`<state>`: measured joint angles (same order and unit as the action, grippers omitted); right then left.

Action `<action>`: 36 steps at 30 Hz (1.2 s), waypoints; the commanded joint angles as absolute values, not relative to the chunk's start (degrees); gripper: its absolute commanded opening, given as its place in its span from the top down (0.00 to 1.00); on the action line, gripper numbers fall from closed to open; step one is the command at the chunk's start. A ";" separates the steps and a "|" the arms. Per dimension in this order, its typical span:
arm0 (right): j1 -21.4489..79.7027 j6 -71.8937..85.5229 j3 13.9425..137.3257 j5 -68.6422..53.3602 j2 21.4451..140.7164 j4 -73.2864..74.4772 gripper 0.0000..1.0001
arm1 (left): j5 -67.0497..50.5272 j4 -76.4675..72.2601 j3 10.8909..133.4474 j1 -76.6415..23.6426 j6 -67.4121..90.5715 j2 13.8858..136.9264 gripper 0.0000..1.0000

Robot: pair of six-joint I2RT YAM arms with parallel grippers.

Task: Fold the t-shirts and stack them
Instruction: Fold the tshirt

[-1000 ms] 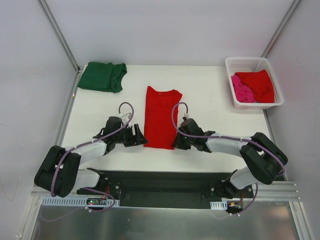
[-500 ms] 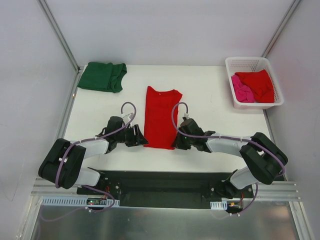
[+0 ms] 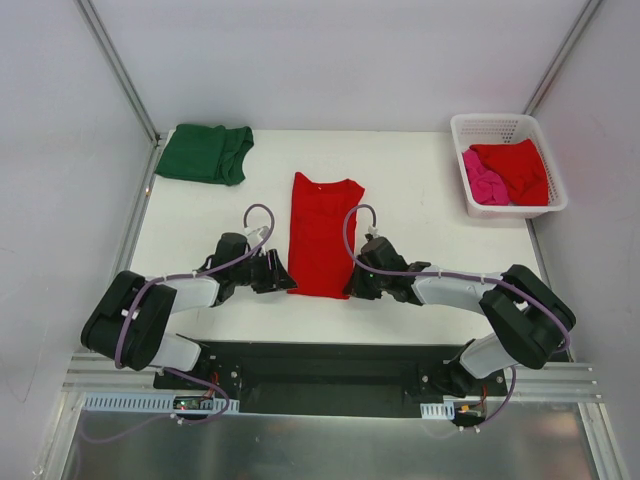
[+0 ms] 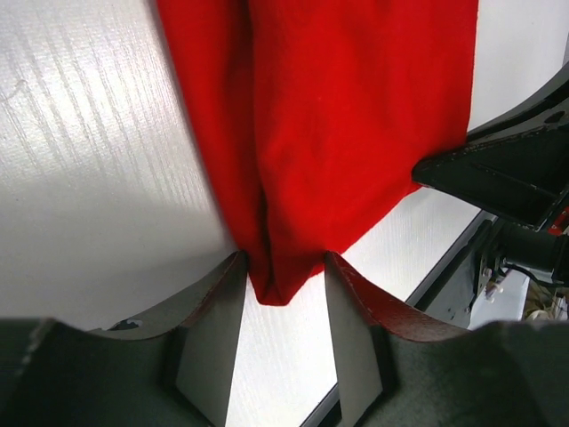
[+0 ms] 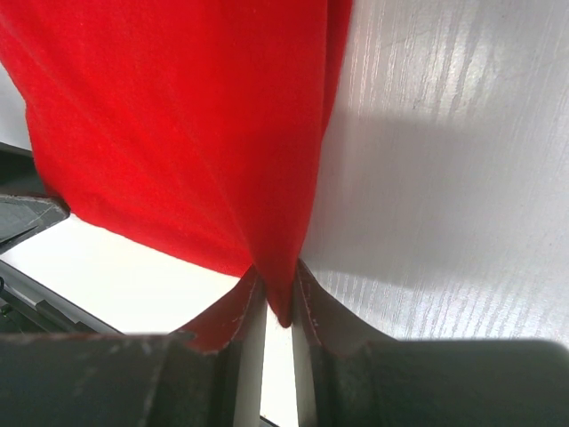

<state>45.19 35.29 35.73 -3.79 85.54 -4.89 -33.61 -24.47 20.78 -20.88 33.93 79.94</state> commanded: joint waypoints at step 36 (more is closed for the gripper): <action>44.74 22.68 50.27 6.41 75.85 19.95 0.99 | -30.85 -2.29 36.12 -21.00 29.79 68.20 1.00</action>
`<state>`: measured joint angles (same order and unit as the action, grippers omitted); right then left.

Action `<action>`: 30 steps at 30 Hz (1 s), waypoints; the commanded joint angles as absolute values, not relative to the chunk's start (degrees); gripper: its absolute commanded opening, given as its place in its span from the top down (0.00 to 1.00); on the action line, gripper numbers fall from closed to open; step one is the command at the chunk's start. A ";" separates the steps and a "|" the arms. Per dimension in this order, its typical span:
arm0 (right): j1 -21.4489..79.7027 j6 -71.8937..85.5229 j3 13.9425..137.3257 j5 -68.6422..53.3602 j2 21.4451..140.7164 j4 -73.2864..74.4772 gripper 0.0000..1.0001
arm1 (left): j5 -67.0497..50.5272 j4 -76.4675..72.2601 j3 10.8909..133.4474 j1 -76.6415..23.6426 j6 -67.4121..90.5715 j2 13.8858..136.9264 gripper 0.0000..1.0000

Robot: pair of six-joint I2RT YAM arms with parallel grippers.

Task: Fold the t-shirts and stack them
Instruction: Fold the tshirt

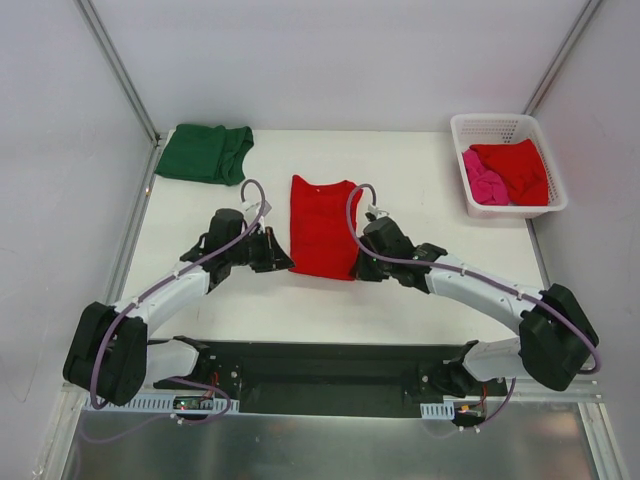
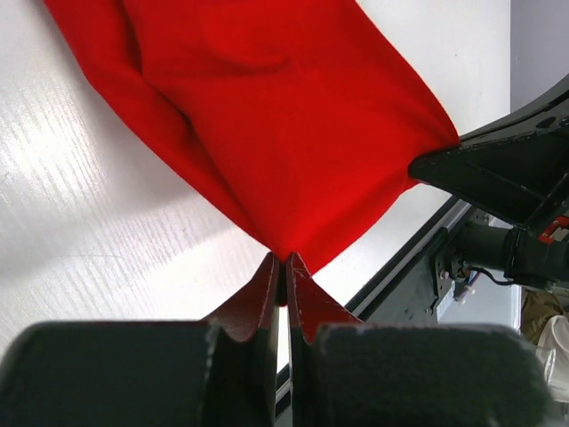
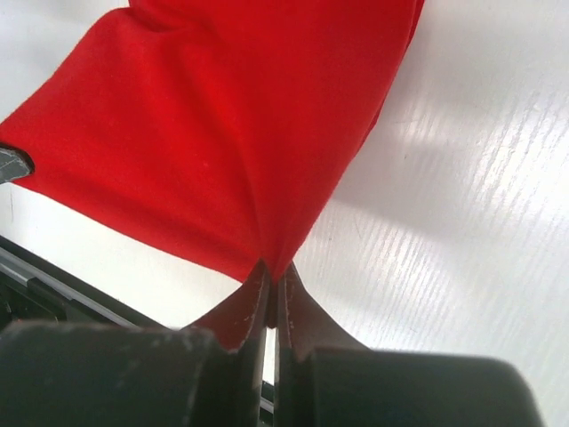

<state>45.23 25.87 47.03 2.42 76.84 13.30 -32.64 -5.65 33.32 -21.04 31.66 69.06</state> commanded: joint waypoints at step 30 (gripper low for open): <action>28.31 9.67 79.08 -5.44 95.44 20.92 0.99 | -31.90 -0.26 68.02 -19.34 26.10 91.49 1.00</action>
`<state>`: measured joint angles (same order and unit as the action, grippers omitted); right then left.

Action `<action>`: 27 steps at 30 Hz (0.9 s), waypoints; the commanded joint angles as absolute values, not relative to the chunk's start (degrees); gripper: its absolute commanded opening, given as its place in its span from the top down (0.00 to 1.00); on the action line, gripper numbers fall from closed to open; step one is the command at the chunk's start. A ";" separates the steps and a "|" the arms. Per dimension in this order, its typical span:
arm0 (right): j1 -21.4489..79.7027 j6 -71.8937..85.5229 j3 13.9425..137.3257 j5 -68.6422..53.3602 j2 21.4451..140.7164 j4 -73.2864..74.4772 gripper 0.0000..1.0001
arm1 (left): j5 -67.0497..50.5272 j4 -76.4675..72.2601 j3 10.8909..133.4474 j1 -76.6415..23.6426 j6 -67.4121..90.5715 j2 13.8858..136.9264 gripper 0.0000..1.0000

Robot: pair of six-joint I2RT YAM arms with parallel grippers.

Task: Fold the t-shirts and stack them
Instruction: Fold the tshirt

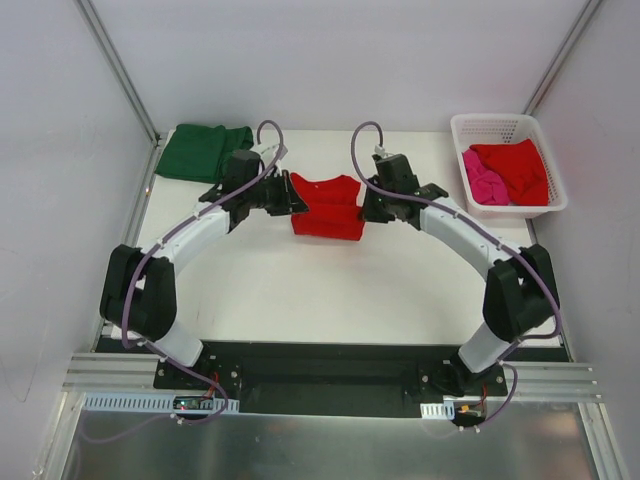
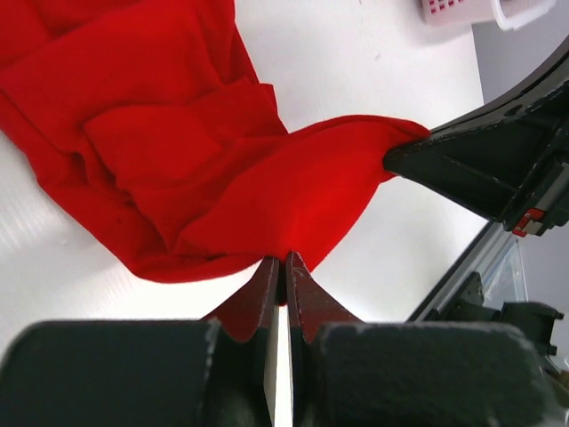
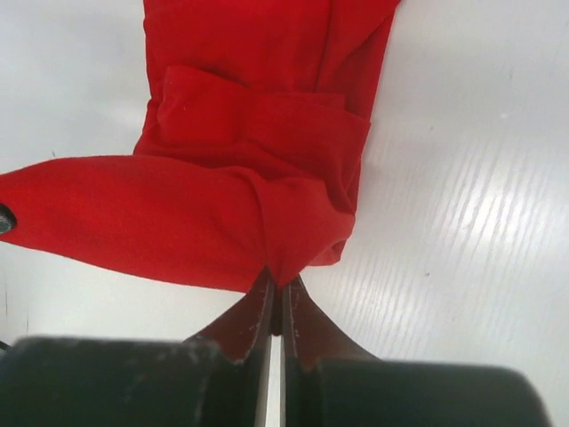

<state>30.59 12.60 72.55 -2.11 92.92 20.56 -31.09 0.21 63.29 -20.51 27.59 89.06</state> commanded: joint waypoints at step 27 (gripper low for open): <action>25.66 9.66 71.05 -16.70 93.44 19.25 0.99 | -33.49 -0.35 60.75 -18.98 28.47 89.39 1.00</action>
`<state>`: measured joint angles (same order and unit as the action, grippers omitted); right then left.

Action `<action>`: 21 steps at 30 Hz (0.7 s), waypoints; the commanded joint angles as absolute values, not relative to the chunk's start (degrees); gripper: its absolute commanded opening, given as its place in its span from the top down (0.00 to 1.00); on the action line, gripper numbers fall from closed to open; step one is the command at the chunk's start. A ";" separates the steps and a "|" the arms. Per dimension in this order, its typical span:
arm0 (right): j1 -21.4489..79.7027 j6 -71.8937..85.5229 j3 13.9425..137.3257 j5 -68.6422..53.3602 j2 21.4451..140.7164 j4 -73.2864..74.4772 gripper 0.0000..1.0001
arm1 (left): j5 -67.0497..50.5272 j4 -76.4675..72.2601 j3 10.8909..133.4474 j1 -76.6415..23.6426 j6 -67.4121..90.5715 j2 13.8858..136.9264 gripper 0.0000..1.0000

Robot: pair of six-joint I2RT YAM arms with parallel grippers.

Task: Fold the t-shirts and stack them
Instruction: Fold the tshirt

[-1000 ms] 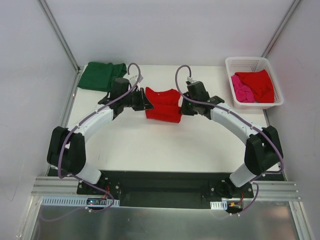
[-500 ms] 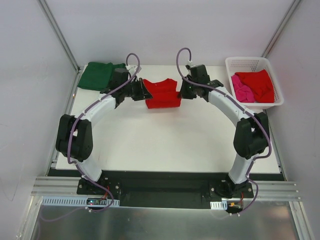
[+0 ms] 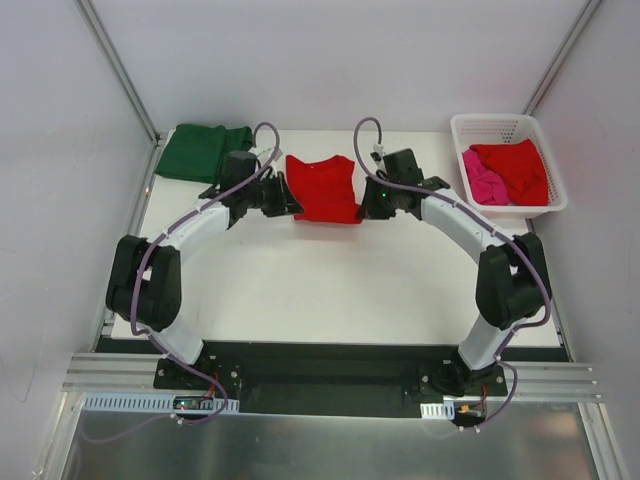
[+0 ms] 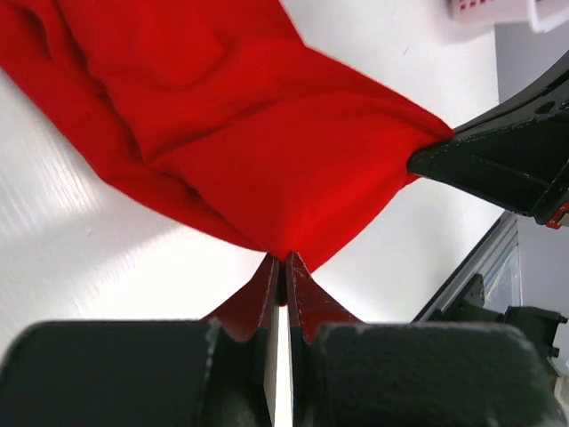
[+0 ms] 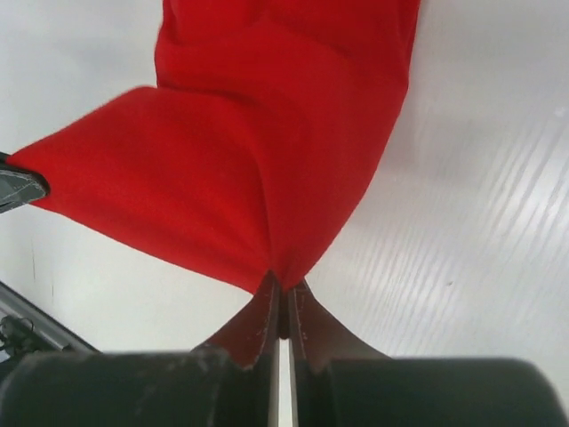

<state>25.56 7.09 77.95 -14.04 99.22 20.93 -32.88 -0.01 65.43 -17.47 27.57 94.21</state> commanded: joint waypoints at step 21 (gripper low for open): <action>37.26 16.00 50.89 -13.54 71.73 28.90 0.99 | -27.25 2.72 30.77 -36.12 40.86 59.25 1.00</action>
<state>35.70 14.44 51.29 -15.66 77.08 24.80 -29.02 0.73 32.84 -34.26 36.93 65.93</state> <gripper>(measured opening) 0.031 0.011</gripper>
